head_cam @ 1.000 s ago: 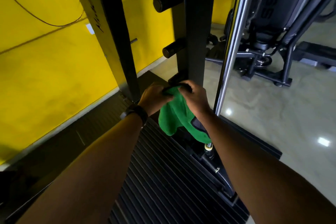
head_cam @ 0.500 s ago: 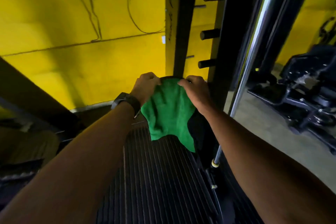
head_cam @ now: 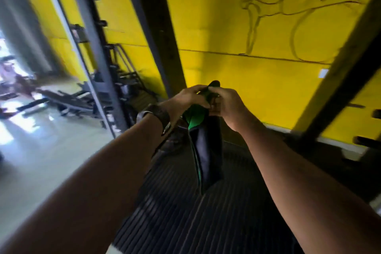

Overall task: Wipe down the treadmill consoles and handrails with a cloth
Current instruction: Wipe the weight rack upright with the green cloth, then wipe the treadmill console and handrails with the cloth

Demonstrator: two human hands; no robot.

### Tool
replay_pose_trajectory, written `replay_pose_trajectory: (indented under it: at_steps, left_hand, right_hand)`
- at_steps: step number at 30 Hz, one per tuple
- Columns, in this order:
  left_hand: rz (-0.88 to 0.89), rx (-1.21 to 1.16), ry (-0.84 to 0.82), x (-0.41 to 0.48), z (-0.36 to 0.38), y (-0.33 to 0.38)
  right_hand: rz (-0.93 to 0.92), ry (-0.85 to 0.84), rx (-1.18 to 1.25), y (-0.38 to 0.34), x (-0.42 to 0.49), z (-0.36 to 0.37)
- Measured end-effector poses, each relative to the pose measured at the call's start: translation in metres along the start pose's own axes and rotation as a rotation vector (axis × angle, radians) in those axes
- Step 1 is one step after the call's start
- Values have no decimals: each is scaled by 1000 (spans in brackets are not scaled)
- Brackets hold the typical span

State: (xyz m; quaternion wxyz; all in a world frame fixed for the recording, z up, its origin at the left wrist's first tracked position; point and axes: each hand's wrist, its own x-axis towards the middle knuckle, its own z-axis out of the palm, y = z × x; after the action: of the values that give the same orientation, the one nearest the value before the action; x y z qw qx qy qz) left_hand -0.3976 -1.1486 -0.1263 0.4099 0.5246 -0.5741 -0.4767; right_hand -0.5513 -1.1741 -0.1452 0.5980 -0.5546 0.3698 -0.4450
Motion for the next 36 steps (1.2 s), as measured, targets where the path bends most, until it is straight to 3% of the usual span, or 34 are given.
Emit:
replay_pose_trajectory:
  at_steps: [3,13,17,22,26,29,33,36]
  left_hand:
    - [68,176,190,-61,-57,-19]
    - [86,275,736,-319,-210,-48]
    - [66,362,948,-432,-266,-58]
    - [121,252,1201,-558,-326,-71]
    - [141,239,1248,-631,-382,-89]
    - [176,158,1333,-672,-430,-106]
    - [246,3,1536,-709,-503,-127]
    - [84,-187,1495,-725,-557,-145]
  right_hand:
    - [-2,-148,12,4,-4,78]
    - [42,-653,108,29,-95,359]
    - [-25,-735,14,32,-151,465]
    - [-236,-842,-2,58,-211,580]
    - [-81,-1076,2,83,-232,666]
    - [-97,-1281,1,100,-242,727]
    - [-44,-1290,271,112,-240,828]
    - [43,-1235,344,108,-228,908]
